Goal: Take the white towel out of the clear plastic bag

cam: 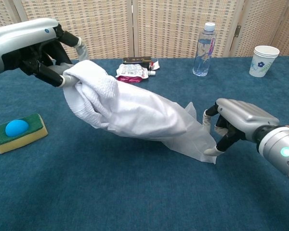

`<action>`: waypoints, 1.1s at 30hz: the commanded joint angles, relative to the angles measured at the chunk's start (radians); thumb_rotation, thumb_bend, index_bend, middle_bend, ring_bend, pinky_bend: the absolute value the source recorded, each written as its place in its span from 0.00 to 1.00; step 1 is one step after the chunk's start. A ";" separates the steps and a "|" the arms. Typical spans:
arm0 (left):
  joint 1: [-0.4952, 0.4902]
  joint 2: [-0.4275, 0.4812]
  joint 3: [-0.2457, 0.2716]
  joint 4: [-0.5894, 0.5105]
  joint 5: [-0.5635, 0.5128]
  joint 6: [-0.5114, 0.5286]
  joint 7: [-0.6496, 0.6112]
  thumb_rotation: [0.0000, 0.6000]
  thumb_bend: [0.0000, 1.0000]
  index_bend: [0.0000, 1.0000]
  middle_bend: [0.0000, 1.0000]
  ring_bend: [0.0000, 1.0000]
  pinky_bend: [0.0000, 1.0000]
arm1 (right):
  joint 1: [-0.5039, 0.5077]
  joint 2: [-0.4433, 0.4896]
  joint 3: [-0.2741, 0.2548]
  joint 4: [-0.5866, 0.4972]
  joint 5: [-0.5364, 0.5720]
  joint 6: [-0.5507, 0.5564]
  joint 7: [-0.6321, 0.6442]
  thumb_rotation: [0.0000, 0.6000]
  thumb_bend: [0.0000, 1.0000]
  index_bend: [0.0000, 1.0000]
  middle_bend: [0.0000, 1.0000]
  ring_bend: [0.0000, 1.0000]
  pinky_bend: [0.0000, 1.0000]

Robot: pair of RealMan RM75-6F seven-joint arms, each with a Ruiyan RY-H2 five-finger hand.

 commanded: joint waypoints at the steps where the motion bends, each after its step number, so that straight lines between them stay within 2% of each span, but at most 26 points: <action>1: 0.002 0.000 0.001 -0.001 0.002 0.001 -0.001 1.00 0.54 0.75 0.93 0.75 0.98 | 0.002 -0.010 0.005 0.012 -0.002 0.005 0.001 1.00 0.05 0.61 1.00 1.00 1.00; 6: 0.005 -0.007 0.002 0.002 0.004 -0.001 -0.001 1.00 0.54 0.75 0.93 0.75 0.98 | 0.003 -0.023 0.008 0.034 -0.007 0.012 0.000 1.00 0.06 0.61 1.00 1.00 1.00; 12: 0.006 -0.012 0.002 0.004 0.006 -0.004 0.001 1.00 0.54 0.75 0.93 0.75 0.98 | 0.004 -0.022 0.008 0.038 -0.018 0.002 0.015 1.00 0.30 0.63 1.00 1.00 1.00; 19: 0.009 -0.014 0.001 0.015 -0.001 -0.005 0.006 1.00 0.54 0.75 0.93 0.75 0.98 | -0.002 0.000 0.004 0.025 -0.025 -0.001 0.018 1.00 0.47 0.67 1.00 1.00 1.00; 33: 0.044 -0.001 0.001 0.068 -0.030 0.005 -0.037 1.00 0.54 0.75 0.93 0.75 0.98 | -0.050 0.138 -0.003 0.024 0.018 0.010 0.011 1.00 0.49 0.72 1.00 1.00 1.00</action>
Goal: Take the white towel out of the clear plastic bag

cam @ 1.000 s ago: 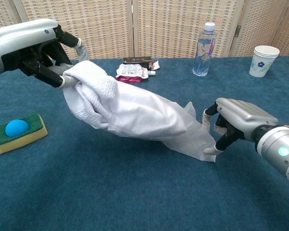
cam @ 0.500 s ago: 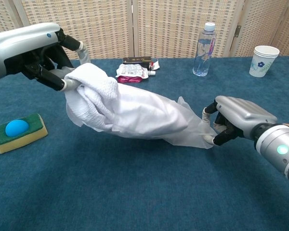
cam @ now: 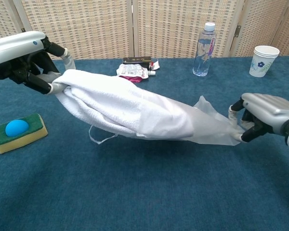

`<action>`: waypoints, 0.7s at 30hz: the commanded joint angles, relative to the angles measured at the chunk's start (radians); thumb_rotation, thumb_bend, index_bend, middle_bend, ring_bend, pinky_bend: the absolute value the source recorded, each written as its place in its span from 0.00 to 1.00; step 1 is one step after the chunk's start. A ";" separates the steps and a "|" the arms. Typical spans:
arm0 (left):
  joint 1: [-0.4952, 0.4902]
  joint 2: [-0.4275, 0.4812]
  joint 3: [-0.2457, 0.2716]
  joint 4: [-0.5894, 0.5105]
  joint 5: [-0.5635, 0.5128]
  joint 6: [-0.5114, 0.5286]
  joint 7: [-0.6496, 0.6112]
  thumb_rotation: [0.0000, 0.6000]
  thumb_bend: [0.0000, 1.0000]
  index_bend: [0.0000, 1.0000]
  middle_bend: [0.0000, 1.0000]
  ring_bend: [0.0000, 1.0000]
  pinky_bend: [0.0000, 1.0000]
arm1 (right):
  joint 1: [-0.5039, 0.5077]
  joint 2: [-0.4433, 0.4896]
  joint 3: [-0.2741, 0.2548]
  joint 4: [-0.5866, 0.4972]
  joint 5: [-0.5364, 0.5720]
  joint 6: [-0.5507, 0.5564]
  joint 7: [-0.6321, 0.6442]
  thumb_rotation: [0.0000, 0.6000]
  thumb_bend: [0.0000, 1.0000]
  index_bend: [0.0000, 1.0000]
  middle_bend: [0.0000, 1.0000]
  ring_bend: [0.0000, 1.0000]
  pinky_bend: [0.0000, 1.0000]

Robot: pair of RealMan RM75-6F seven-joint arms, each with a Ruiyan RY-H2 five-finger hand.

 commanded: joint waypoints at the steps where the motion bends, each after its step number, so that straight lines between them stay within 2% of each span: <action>1: 0.004 0.000 -0.004 0.009 -0.006 0.001 -0.005 1.00 0.54 0.75 0.93 0.75 0.98 | -0.020 0.039 0.003 0.001 0.015 0.010 0.009 1.00 0.49 0.72 1.00 1.00 1.00; 12: -0.002 -0.007 -0.042 0.036 -0.052 0.001 0.003 1.00 0.54 0.75 0.93 0.75 0.98 | -0.067 0.163 0.031 0.007 0.070 0.023 0.051 1.00 0.49 0.73 1.00 1.00 1.00; 21: -0.003 -0.005 -0.047 0.032 -0.059 0.003 0.011 1.00 0.54 0.75 0.93 0.75 0.98 | -0.090 0.217 0.064 -0.012 0.121 0.038 0.074 1.00 0.49 0.73 1.00 1.00 1.00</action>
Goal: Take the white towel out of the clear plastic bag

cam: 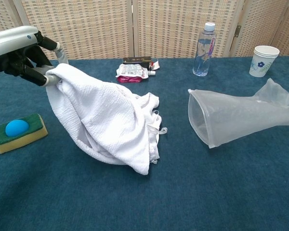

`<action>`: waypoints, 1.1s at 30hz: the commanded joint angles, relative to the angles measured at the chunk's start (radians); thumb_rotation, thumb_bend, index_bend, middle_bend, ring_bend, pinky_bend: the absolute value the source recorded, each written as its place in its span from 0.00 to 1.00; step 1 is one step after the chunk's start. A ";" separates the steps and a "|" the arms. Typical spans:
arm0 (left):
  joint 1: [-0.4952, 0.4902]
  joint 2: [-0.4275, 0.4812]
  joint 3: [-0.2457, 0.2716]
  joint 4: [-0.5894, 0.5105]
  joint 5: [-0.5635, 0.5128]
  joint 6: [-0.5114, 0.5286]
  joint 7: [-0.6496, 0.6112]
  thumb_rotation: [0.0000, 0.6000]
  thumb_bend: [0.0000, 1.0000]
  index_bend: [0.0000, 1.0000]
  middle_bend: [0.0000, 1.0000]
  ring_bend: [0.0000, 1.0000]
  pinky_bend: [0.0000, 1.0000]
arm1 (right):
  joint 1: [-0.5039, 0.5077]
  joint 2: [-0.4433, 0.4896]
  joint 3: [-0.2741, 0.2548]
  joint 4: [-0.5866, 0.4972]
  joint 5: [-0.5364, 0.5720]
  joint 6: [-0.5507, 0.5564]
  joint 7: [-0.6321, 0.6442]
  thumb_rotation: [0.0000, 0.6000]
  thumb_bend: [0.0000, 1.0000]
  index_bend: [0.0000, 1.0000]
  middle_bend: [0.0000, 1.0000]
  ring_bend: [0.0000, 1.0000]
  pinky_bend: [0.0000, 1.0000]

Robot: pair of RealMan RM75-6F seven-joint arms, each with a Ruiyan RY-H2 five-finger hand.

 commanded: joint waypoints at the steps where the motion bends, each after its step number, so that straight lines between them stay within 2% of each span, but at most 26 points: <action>1: 0.001 0.000 0.001 0.003 0.001 -0.002 -0.002 1.00 0.54 0.74 0.93 0.75 0.98 | -0.003 0.006 0.004 -0.008 0.008 0.001 0.001 1.00 0.49 0.73 1.00 1.00 1.00; 4: 0.005 0.002 0.005 -0.002 0.009 -0.001 -0.009 1.00 0.54 0.71 0.93 0.75 0.98 | 0.001 0.002 -0.004 -0.013 0.008 -0.007 -0.007 1.00 0.48 0.71 1.00 1.00 1.00; 5: 0.007 0.004 0.008 -0.002 0.014 0.000 -0.011 1.00 0.54 0.69 0.93 0.75 0.98 | 0.004 -0.001 -0.006 -0.016 0.008 -0.012 -0.010 1.00 0.45 0.66 1.00 1.00 1.00; 6: 0.008 0.007 0.008 -0.006 0.019 0.002 -0.011 1.00 0.54 0.64 0.93 0.75 0.97 | 0.006 -0.003 -0.007 -0.018 0.008 -0.015 -0.011 1.00 0.40 0.57 1.00 1.00 1.00; 7: 0.010 0.010 0.010 -0.010 0.022 0.002 -0.013 1.00 0.54 0.60 0.93 0.74 0.97 | 0.008 -0.006 -0.007 -0.021 0.009 -0.017 -0.011 1.00 0.32 0.44 1.00 1.00 1.00; 8: 0.011 0.013 0.012 -0.010 0.023 0.000 -0.017 1.00 0.54 0.54 0.93 0.74 0.97 | 0.010 -0.009 -0.005 -0.024 0.006 -0.017 -0.009 1.00 0.27 0.38 1.00 1.00 1.00; 10: 0.013 0.020 0.014 -0.015 0.028 -0.002 -0.018 1.00 0.50 0.41 0.93 0.74 0.97 | 0.013 -0.014 -0.003 -0.027 -0.005 -0.016 0.002 1.00 0.08 0.20 1.00 1.00 1.00; 12: 0.015 0.031 0.015 -0.022 0.039 0.000 -0.018 1.00 0.34 0.27 0.92 0.73 0.97 | 0.015 -0.015 -0.001 -0.035 -0.022 -0.015 0.020 1.00 0.00 0.10 1.00 1.00 1.00; 13: 0.016 0.035 0.015 -0.025 0.044 0.001 -0.019 1.00 0.25 0.22 0.92 0.73 0.97 | 0.015 -0.013 -0.001 -0.040 -0.030 -0.015 0.027 1.00 0.00 0.04 1.00 1.00 1.00; 15: 0.020 0.052 0.016 -0.036 0.056 0.002 -0.023 1.00 0.13 0.13 0.90 0.72 0.97 | 0.015 -0.003 -0.003 -0.053 -0.044 -0.015 0.035 1.00 0.00 0.00 1.00 1.00 1.00; 17: 0.022 0.069 0.020 -0.045 0.063 -0.005 -0.026 1.00 0.04 0.06 0.87 0.71 0.97 | 0.015 0.009 -0.007 -0.069 -0.051 -0.015 0.031 1.00 0.00 0.00 1.00 0.98 1.00; 21: 0.029 0.113 0.028 -0.068 0.083 -0.020 -0.046 1.00 0.00 0.00 0.83 0.69 0.97 | 0.014 0.058 -0.016 -0.130 -0.049 -0.031 0.019 1.00 0.00 0.00 0.92 0.88 0.93; 29: 0.053 0.203 0.039 -0.107 0.076 -0.013 -0.029 1.00 0.00 0.02 0.77 0.64 0.96 | -0.004 0.168 -0.031 -0.235 -0.069 -0.043 0.049 1.00 0.00 0.00 0.65 0.63 0.78; 31: 0.069 0.225 0.045 -0.109 0.089 0.011 -0.018 1.00 0.00 0.06 0.76 0.63 0.95 | -0.014 0.199 -0.038 -0.256 -0.081 -0.037 0.058 1.00 0.00 0.00 0.59 0.59 0.78; 33: 0.088 0.242 0.052 -0.088 0.139 0.054 -0.007 1.00 0.00 0.17 0.75 0.64 0.94 | -0.026 0.227 -0.048 -0.267 -0.103 -0.019 0.056 1.00 0.00 0.01 0.56 0.56 0.78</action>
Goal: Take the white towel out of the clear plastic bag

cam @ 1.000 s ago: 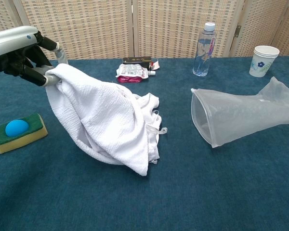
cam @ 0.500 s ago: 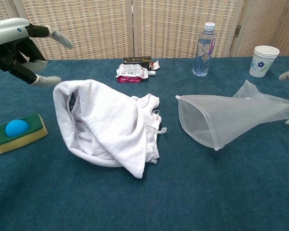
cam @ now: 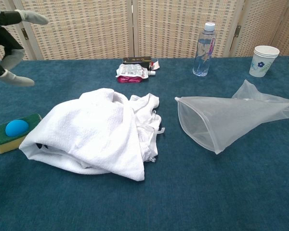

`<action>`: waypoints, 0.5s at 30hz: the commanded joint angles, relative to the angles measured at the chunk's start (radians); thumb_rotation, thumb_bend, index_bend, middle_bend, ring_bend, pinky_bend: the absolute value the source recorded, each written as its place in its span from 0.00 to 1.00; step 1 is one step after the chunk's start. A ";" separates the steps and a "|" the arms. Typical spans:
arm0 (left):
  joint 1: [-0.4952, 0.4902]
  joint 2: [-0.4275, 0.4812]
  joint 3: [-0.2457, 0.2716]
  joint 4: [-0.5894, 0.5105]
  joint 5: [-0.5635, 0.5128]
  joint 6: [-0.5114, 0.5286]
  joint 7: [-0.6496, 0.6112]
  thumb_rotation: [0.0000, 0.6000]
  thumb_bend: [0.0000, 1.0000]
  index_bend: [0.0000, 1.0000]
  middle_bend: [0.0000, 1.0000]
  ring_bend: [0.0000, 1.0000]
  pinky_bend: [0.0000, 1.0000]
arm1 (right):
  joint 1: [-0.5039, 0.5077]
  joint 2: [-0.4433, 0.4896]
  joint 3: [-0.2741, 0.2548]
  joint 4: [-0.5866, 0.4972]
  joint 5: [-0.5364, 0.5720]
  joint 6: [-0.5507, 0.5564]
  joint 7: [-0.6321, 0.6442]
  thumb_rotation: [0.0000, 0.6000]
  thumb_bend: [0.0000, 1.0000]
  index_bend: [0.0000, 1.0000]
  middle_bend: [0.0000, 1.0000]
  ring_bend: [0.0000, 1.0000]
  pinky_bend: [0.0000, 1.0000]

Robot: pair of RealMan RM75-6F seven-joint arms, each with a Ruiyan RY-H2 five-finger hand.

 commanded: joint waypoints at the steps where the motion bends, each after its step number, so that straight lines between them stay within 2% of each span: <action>1: 0.038 0.029 0.012 0.028 0.073 0.073 0.016 1.00 0.00 0.22 0.75 0.64 0.94 | -0.022 0.043 -0.019 -0.023 -0.039 0.028 0.006 1.00 0.00 0.02 0.55 0.56 0.77; 4: 0.075 0.047 0.017 0.063 0.121 0.137 0.000 1.00 0.00 0.28 0.73 0.63 0.91 | -0.048 0.084 -0.034 -0.041 -0.088 0.048 0.051 1.00 0.00 0.09 0.52 0.53 0.72; 9: 0.141 0.114 0.016 0.077 0.112 0.192 -0.062 1.00 0.00 0.30 0.60 0.53 0.77 | -0.105 0.152 -0.072 -0.045 -0.207 0.076 0.191 1.00 0.00 0.15 0.49 0.50 0.65; 15: 0.212 0.188 0.040 0.125 0.115 0.221 -0.128 1.00 0.00 0.31 0.58 0.51 0.61 | -0.170 0.197 -0.130 -0.011 -0.323 0.132 0.271 1.00 0.00 0.19 0.49 0.49 0.64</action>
